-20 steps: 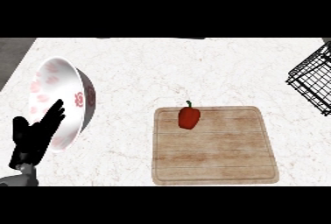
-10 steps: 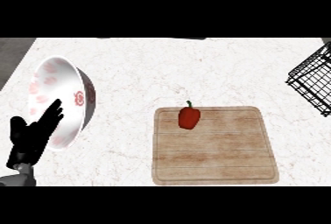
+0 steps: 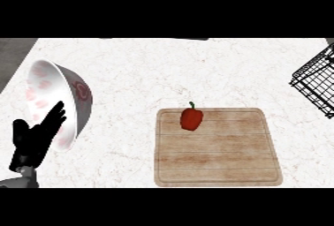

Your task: Pick the squash from the cutting board and place it in the tiered basket

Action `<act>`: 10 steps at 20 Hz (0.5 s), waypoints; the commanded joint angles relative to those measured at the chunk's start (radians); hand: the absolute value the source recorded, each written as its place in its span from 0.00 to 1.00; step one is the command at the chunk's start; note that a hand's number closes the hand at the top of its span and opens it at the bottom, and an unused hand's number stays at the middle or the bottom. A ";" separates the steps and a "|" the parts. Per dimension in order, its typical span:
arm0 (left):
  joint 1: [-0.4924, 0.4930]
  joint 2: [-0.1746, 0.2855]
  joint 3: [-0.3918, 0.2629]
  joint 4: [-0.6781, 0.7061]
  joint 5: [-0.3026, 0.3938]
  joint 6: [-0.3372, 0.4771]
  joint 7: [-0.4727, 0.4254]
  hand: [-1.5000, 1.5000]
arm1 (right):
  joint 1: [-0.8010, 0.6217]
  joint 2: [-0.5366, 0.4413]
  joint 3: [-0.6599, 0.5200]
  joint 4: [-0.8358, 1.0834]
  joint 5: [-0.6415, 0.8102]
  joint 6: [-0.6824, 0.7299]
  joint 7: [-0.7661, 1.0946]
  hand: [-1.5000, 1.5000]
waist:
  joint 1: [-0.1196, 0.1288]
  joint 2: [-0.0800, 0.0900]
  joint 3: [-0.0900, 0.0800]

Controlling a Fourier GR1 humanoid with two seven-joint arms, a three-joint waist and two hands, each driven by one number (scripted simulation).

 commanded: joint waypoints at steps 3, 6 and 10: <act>-0.005 0.031 0.019 -0.021 0.016 -0.020 0.032 0.50 | -0.015 -0.009 -0.019 0.039 -0.017 0.105 -0.002 1.00 | 0.003 0.000 0.001; 0.008 0.015 0.010 -0.033 0.011 -0.012 0.023 0.50 | 0.013 -0.028 -0.084 0.085 -0.082 0.164 0.051 1.00 | 0.000 0.001 0.002; -0.008 0.007 0.009 -0.016 0.018 -0.015 0.028 0.50 | 0.028 -0.036 -0.136 0.095 -0.137 0.251 0.154 0.00 | -0.007 0.001 0.002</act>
